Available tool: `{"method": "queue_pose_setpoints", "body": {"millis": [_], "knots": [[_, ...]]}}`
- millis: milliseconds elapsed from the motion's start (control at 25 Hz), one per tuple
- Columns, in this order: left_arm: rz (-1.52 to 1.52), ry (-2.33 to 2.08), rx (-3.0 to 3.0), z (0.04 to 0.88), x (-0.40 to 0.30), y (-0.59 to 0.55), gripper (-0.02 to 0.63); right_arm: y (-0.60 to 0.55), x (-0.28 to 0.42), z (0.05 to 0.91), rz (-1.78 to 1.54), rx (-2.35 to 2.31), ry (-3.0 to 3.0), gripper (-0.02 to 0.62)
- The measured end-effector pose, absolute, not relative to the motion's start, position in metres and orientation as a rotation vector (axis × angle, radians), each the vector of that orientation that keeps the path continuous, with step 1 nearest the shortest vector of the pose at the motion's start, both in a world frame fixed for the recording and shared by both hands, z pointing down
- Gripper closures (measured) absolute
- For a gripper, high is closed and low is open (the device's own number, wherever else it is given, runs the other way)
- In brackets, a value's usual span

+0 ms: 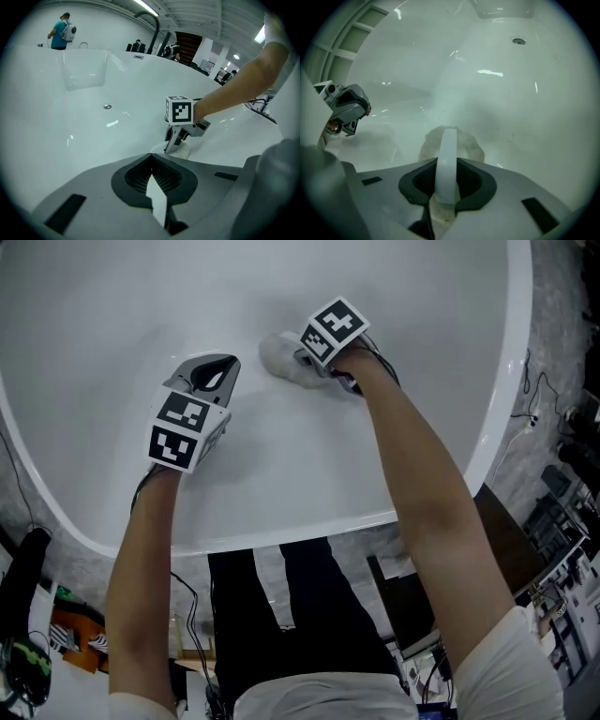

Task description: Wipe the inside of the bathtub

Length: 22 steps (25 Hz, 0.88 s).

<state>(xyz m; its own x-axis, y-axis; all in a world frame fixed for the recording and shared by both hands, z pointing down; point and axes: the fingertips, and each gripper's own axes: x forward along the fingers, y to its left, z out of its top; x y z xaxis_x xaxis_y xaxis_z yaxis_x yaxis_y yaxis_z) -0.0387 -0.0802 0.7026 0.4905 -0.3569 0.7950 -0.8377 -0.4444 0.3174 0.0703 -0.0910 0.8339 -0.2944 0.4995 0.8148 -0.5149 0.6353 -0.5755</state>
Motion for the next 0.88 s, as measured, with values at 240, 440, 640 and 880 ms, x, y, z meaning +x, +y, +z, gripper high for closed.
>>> {"method": "queue_pose_setpoints", "body": {"millis": [240, 440, 640, 880], "knots": [[0.855, -0.954, 2.05, 0.695, -0.019, -0.088, 0.595, -0.096, 0.095, 0.819, 1.049, 0.036, -1.554, 0.502], [0.854, -0.943, 2.079, 0.682, -0.016, -0.089, 0.595, -0.09, 0.098, 0.797, 1.063, 0.026, -1.571, 0.502], [0.862, -0.92, 2.1, 0.672, 0.0, -0.088, 0.595, -0.085, 0.107, 0.777, 1.074, 0.023, -1.602, 0.502], [0.866, -0.892, 2.133, 0.657, 0.02, -0.085, 0.595, -0.079, 0.116, 0.747, 1.099, 0.009, -1.661, 0.502]]}}
